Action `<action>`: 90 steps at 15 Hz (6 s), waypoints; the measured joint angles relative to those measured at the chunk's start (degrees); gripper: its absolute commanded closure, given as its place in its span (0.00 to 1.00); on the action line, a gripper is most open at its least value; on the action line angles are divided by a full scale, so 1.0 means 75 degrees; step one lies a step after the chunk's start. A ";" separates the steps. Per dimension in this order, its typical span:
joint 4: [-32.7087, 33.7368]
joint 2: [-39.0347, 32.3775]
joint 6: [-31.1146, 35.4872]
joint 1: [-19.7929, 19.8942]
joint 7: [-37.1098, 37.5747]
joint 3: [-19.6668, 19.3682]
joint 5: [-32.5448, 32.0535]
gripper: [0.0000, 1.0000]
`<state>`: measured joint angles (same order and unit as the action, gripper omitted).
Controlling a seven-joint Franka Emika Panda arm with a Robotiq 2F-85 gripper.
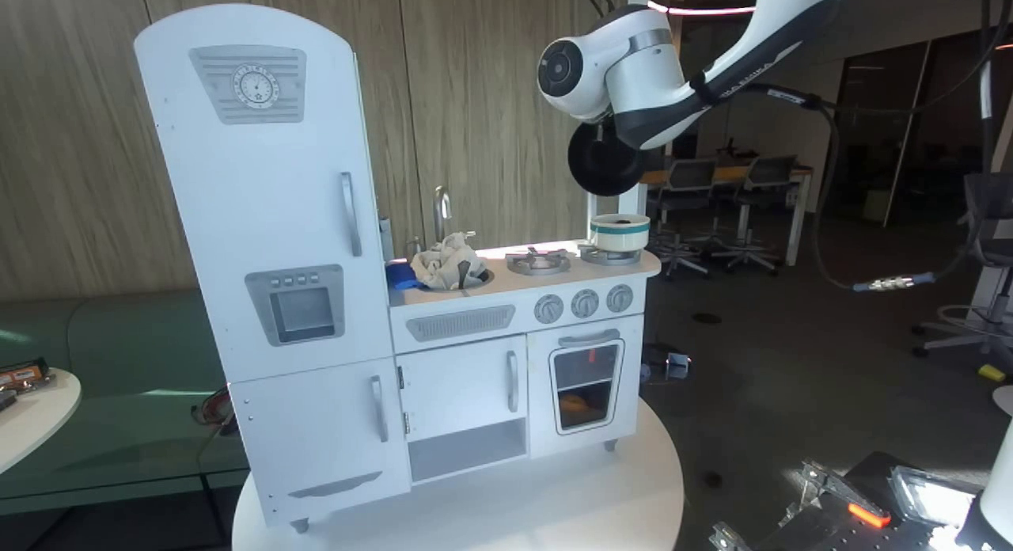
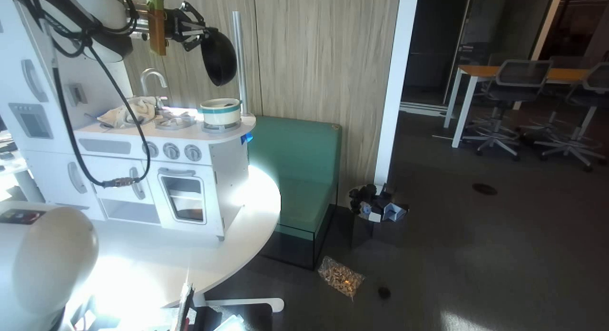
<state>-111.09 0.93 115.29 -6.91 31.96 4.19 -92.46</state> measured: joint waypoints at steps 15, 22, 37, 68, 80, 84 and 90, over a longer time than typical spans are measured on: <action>0.1523 -0.0410 0.1472 0.0051 -0.4219 0.0033 0.6874 0.99; 0.2706 -0.1332 0.0184 0.0119 -0.6243 0.0033 0.9486 0.99; 0.5354 -0.3652 -0.1317 0.0149 -0.7257 0.0037 0.9970 0.99; 0.7567 -0.4540 -0.3133 -0.0134 -0.7543 0.0297 1.0014 0.00; 0.5110 -0.3034 -0.3922 -0.0530 -0.9088 0.1227 0.9939 0.00; 0.4507 -0.2721 -0.3825 -0.0549 -0.9287 0.1277 0.9837 0.00; 0.4243 -0.2748 -0.3220 -0.0543 -0.9604 0.1325 1.0081 0.00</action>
<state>-79.26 -19.68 91.14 -10.99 -40.07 14.13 -16.86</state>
